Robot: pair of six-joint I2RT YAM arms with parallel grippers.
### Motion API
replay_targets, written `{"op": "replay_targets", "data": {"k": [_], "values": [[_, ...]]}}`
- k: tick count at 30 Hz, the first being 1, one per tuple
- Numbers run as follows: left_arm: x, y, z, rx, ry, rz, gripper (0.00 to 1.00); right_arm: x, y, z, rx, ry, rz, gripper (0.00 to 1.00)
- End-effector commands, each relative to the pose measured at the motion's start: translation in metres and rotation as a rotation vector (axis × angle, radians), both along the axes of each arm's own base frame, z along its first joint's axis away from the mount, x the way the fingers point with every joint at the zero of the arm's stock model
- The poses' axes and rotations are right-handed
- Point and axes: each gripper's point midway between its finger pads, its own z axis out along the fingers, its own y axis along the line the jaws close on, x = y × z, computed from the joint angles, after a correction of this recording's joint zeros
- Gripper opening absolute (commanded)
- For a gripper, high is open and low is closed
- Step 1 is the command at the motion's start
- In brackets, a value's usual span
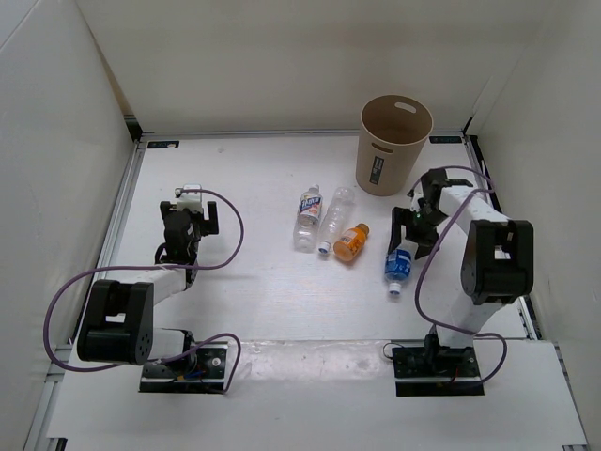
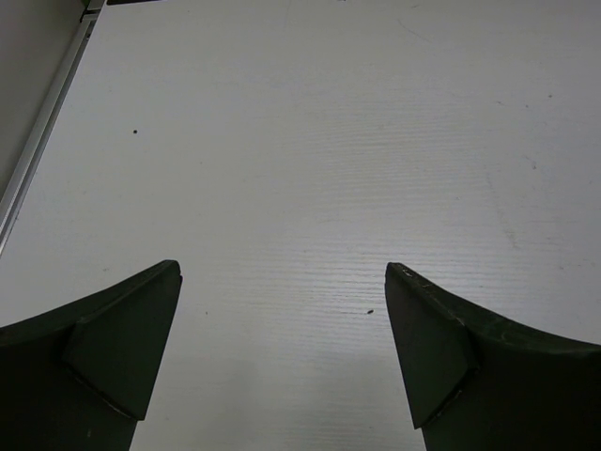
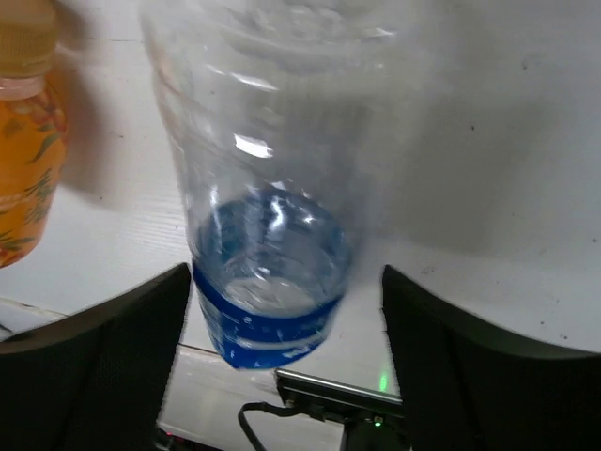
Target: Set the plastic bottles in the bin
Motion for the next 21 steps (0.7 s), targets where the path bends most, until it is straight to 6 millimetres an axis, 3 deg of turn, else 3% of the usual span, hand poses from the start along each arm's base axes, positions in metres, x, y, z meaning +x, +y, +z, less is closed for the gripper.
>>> {"op": "replay_targets", "data": {"k": [1,7,10,14,17,20,21], "values": [[-0.001,0.002,0.003,-0.007,-0.018,0.006,1.0,-0.002,-0.003,0.001,-0.038,0.031,0.033,0.77],[0.0,0.001,0.003,-0.008,-0.021,0.004,1.0,-0.006,-0.011,-0.008,-0.107,0.054,0.052,0.62],[0.0,0.001,0.004,-0.008,-0.021,0.006,1.0,-0.006,-0.012,-0.005,-0.102,0.048,0.058,0.47],[0.0,0.001,0.005,-0.008,-0.026,0.003,1.0,0.0,-0.021,0.004,-0.077,-0.006,0.043,0.0],[-0.001,0.001,0.004,-0.008,-0.021,0.004,1.0,0.004,-0.029,0.019,-0.035,-0.068,0.006,0.0],[0.0,0.001,0.004,-0.008,-0.024,0.004,1.0,0.018,-0.033,0.054,0.016,-0.182,-0.079,0.0],[0.0,0.001,0.006,-0.006,-0.027,0.005,1.0,0.028,-0.037,0.078,0.017,-0.26,-0.099,0.0]]}}
